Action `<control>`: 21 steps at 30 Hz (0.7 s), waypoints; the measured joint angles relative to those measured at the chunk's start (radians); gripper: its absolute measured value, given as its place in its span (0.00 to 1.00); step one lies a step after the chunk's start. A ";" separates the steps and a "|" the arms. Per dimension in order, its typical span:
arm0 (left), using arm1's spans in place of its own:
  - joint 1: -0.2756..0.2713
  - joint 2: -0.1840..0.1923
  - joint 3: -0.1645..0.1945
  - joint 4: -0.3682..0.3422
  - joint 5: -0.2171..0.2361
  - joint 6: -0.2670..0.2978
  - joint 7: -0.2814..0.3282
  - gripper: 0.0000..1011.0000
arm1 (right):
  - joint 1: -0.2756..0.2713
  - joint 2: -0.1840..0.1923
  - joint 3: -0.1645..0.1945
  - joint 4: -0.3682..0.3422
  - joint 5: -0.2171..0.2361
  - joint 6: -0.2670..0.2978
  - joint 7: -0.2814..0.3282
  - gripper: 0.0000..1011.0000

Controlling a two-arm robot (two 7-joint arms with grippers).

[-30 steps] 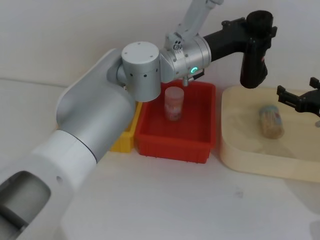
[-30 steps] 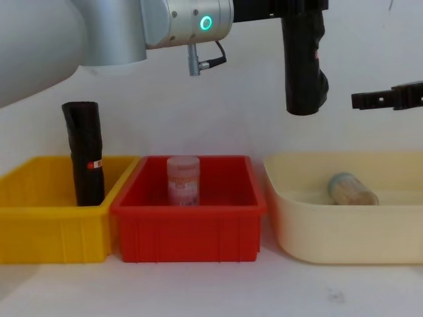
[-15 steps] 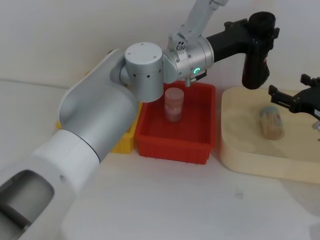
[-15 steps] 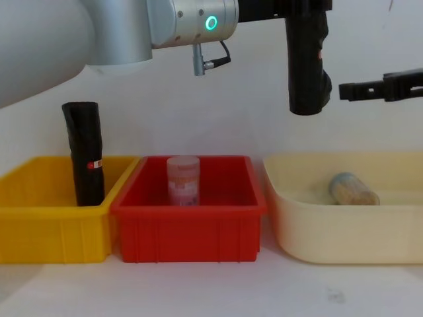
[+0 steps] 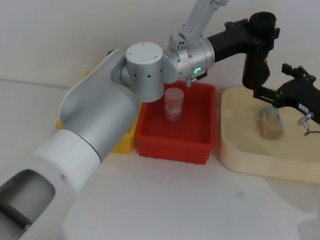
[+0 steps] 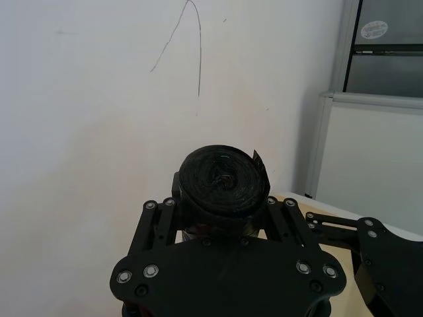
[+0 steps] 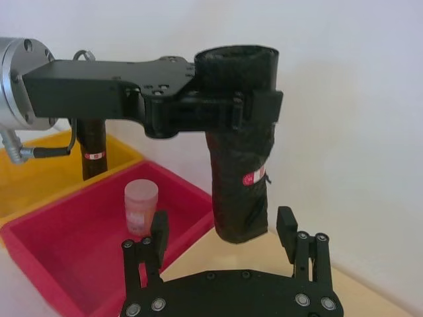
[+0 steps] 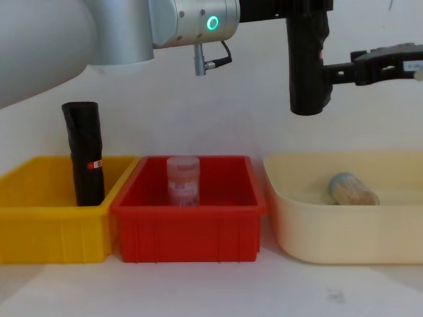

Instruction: Pick up the garbage bag with the one hand and transfer it to the other hand.

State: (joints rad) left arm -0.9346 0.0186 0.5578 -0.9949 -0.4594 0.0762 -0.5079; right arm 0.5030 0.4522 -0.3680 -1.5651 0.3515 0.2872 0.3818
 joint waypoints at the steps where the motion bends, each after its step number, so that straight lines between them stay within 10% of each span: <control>1: 0.000 0.000 0.000 0.000 0.000 0.000 0.000 0.52 | 0.002 -0.003 -0.003 0.000 -0.004 0.000 -0.003 0.99; 21: -0.002 -0.001 0.000 0.002 0.000 0.000 0.000 0.52 | 0.092 -0.094 -0.041 0.121 -0.074 -0.016 -0.066 0.99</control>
State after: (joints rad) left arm -0.9362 0.0172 0.5580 -0.9928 -0.4594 0.0761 -0.5080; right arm 0.5948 0.3586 -0.4093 -1.4436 0.2775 0.2715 0.3163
